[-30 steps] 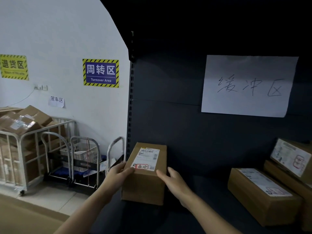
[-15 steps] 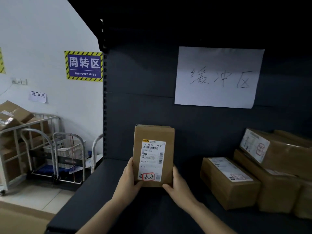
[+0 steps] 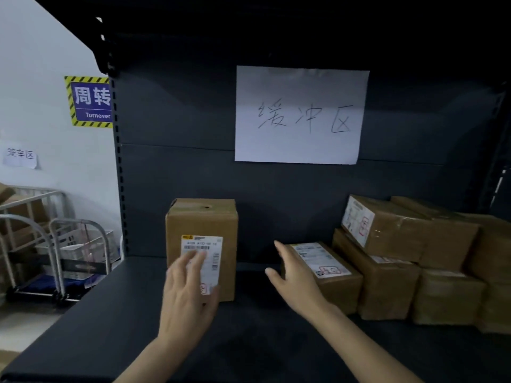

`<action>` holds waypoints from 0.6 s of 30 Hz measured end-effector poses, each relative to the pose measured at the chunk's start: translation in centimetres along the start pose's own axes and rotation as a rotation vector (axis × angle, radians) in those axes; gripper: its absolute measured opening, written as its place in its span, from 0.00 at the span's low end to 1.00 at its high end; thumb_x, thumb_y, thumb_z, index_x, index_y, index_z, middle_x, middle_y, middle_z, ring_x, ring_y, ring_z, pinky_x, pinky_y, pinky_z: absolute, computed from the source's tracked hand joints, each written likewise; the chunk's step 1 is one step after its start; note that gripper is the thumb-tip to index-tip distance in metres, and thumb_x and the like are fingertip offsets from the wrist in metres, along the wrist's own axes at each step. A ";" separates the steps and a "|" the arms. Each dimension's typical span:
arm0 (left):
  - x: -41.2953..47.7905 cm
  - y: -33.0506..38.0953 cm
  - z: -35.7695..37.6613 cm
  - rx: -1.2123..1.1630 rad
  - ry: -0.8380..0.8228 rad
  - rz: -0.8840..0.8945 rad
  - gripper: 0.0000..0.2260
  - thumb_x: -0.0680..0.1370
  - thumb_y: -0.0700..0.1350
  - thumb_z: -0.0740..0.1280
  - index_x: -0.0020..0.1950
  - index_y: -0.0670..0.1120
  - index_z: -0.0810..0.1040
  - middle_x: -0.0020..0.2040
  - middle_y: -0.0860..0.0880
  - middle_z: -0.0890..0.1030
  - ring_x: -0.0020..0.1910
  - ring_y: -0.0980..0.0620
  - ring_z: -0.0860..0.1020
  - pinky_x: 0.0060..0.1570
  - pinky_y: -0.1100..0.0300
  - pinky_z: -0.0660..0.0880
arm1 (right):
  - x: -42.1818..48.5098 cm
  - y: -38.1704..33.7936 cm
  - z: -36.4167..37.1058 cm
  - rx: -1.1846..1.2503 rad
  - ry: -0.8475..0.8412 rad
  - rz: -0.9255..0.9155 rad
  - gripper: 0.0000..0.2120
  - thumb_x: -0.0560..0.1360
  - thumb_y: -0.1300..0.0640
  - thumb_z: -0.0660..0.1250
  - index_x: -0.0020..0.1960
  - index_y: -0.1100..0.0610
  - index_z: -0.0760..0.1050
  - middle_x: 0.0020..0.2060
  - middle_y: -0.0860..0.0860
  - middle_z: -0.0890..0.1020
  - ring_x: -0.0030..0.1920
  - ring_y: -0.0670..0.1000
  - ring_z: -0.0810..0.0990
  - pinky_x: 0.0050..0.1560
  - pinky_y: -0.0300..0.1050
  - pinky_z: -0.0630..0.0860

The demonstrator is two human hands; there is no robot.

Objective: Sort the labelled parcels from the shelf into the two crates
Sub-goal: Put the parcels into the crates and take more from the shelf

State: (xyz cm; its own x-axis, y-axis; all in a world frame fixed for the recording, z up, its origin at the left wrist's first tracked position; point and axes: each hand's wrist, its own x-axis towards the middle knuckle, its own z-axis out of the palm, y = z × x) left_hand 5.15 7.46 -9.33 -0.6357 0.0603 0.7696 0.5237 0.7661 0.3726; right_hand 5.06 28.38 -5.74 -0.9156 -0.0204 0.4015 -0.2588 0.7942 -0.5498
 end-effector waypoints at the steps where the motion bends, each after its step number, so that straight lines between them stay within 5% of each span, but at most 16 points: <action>1: -0.1 0.9 0.7 -0.011 -0.039 0.046 0.25 0.70 0.48 0.66 0.66 0.44 0.66 0.62 0.43 0.70 0.62 0.47 0.65 0.58 0.51 0.67 | -0.1 0.6 -1.0 -0.016 0.034 -0.006 0.28 0.79 0.52 0.61 0.76 0.53 0.54 0.73 0.49 0.62 0.73 0.47 0.60 0.71 0.40 0.58; 5: 0.1 4.8 4.2 -0.155 -0.224 0.006 0.24 0.73 0.51 0.63 0.68 0.45 0.68 0.63 0.47 0.71 0.63 0.53 0.65 0.63 0.55 0.69 | 0.0 3.6 -4.5 -0.103 0.153 0.078 0.26 0.78 0.55 0.62 0.74 0.56 0.59 0.71 0.52 0.66 0.71 0.50 0.63 0.70 0.41 0.60; 8: 0.7 7.6 6.6 -0.285 -0.385 -0.141 0.25 0.78 0.50 0.63 0.73 0.46 0.62 0.69 0.49 0.65 0.70 0.52 0.60 0.69 0.61 0.58 | 0.0 5.8 -6.1 -0.185 0.077 0.251 0.28 0.79 0.52 0.60 0.75 0.57 0.57 0.72 0.55 0.64 0.71 0.53 0.63 0.70 0.45 0.61; 11: 1.6 9.8 8.2 -0.430 -0.523 -0.361 0.25 0.79 0.52 0.61 0.74 0.45 0.60 0.72 0.47 0.64 0.71 0.50 0.61 0.68 0.61 0.60 | 0.1 6.6 -6.4 -0.220 0.011 0.358 0.27 0.79 0.49 0.59 0.74 0.57 0.58 0.69 0.57 0.67 0.68 0.55 0.67 0.66 0.46 0.65; 15: 3.1 11.5 8.7 -0.819 -0.589 -0.748 0.15 0.80 0.53 0.58 0.61 0.45 0.71 0.52 0.53 0.78 0.49 0.58 0.76 0.43 0.72 0.72 | -0.1 6.6 -5.4 0.018 -0.062 0.418 0.18 0.79 0.49 0.59 0.65 0.58 0.69 0.60 0.53 0.78 0.54 0.48 0.78 0.47 0.37 0.72; 18: 3.3 10.9 8.4 -0.857 -0.626 -0.718 0.15 0.79 0.49 0.61 0.62 0.43 0.74 0.46 0.56 0.79 0.44 0.60 0.77 0.32 0.74 0.72 | -0.7 6.1 -5.5 0.188 -0.052 0.415 0.20 0.79 0.51 0.61 0.67 0.59 0.66 0.61 0.51 0.76 0.60 0.50 0.76 0.51 0.35 0.69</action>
State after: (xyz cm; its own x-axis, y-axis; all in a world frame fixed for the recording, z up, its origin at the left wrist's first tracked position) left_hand 3.99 21.35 -7.04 -0.9611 0.2746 -0.0292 0.0014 0.1105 0.9939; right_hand 5.81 36.52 -5.36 -0.9666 0.2418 0.0845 0.0862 0.6179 -0.7815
